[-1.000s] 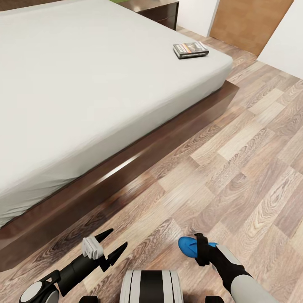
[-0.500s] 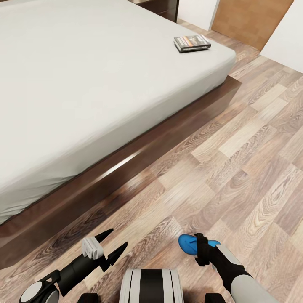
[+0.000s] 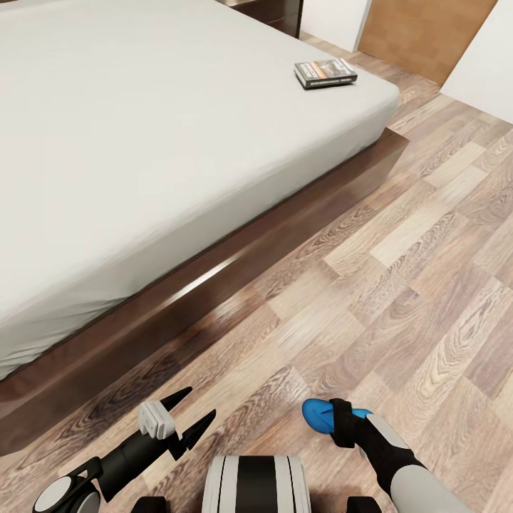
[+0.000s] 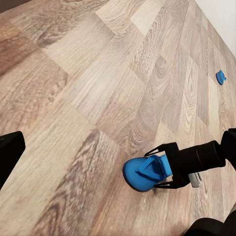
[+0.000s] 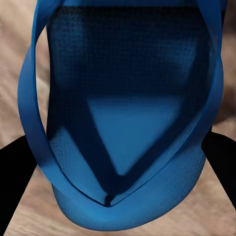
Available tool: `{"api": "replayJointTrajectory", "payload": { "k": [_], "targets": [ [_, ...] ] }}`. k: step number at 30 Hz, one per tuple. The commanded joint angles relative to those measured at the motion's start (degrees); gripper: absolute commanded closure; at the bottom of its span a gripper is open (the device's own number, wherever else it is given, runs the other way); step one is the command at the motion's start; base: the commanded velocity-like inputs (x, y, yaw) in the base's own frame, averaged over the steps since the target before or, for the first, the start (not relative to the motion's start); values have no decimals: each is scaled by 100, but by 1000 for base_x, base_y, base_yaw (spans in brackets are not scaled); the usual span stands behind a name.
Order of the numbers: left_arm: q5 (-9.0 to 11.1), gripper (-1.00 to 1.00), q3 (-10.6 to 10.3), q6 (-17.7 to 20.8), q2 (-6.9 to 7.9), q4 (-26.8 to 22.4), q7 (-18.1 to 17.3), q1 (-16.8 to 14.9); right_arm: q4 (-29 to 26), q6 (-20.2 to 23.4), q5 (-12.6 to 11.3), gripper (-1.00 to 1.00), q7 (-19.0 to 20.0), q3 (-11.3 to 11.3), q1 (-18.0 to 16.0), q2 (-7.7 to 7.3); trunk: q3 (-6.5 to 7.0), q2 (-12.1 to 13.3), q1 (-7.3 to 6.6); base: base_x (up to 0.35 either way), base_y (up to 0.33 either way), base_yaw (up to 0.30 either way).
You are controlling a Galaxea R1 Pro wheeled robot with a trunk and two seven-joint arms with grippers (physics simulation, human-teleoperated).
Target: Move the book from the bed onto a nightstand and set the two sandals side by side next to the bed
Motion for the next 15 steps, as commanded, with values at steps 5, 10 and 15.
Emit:
{"api": "replayJointTrajectory", "payload": {
  "k": [5, 10, 15],
  "targets": [
    [60, -100, -3, 58, 6, -4, -8, 0, -11, 20, -23, 100, -39, -30, 1, 3, -3, -1, 0, 0, 0, 0],
    [60, -100, -3, 58, 6, -4, -6, 0, -11, 20, -23, 100, -39, -30, 1, 3, -3, -1, 0, 0, 0, 0],
    [60, -100, -3, 58, 3, -4, -5, 1, -11, 20, -23, 100, -39, -30, 1, 3, -3, -1, 0, 0, 0, 0]
  ]
}}
